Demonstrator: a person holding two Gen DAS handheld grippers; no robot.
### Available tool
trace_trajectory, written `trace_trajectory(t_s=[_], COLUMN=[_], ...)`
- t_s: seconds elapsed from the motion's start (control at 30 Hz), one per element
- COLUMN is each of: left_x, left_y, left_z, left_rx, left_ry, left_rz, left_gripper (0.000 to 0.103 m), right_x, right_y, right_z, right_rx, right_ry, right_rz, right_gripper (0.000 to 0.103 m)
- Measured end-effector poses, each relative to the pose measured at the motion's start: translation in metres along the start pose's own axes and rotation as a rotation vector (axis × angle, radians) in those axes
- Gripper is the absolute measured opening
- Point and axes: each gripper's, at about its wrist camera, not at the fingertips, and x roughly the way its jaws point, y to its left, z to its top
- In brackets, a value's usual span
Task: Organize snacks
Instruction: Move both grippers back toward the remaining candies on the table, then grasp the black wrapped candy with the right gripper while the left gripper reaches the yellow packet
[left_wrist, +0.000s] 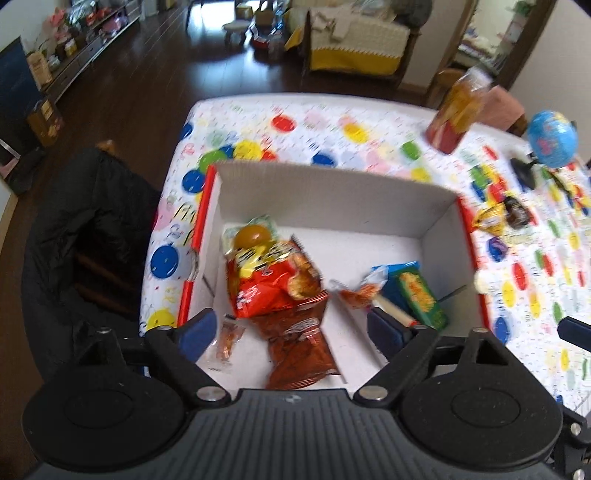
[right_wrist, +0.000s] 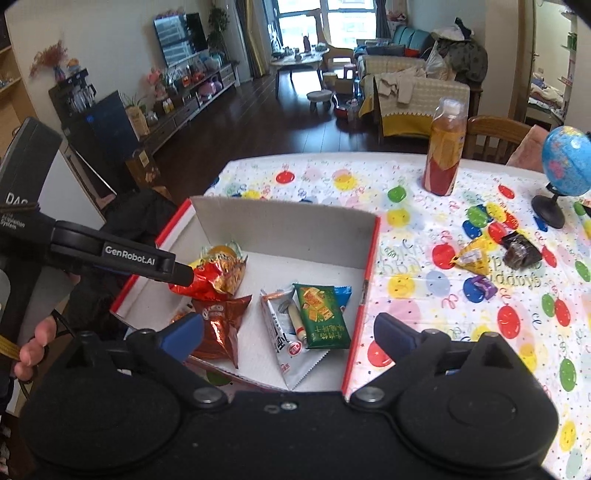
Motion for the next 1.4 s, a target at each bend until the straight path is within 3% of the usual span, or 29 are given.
trace_trajectory(t_s=[0.03, 0.33, 0.63, 0.87, 1.1, 1.4], left_x=[-0.005, -0.037, -0.043, -0.025, 0.003, 0.05], left_y=[-0.002, -0.039, -0.094, -0.154, -0.218, -0.28], left_z=[-0.001, -0.007, -0.002, 0.004, 0.015, 0.037], left_rx=[0.003, 0.066, 0.1, 0.128, 0.153, 0.105], left_ry=[-0.018, -0.109, -0.141, -0.132, -0.121, -0.118], left_rz=[-0.013, -0.091, -0.12, -0.095, -0.063, -0.012], left_gripper=[0.101, 0.101, 0.101, 0.101, 0.101, 0.101], right_x=[-0.005, -0.047, -0.073, -0.071, -0.068, -0.041], right_y=[-0.001, -0.023, -0.079, -0.143, -0.216, -0.299], right_z=[0.0, -0.002, -0.01, -0.015, -0.013, 0.011], right_rx=[0.002, 0.03, 0.072, 0.115, 0.125, 0.098], right_ry=[-0.01, -0.097, -0.155, -0.08, -0.083, -0.064], right_rz=[-0.003, -0.022, -0.107, -0.12, -0.199, -0.218], right_gripper=[0.102, 0.103, 0.103, 0.103, 0.102, 0.099])
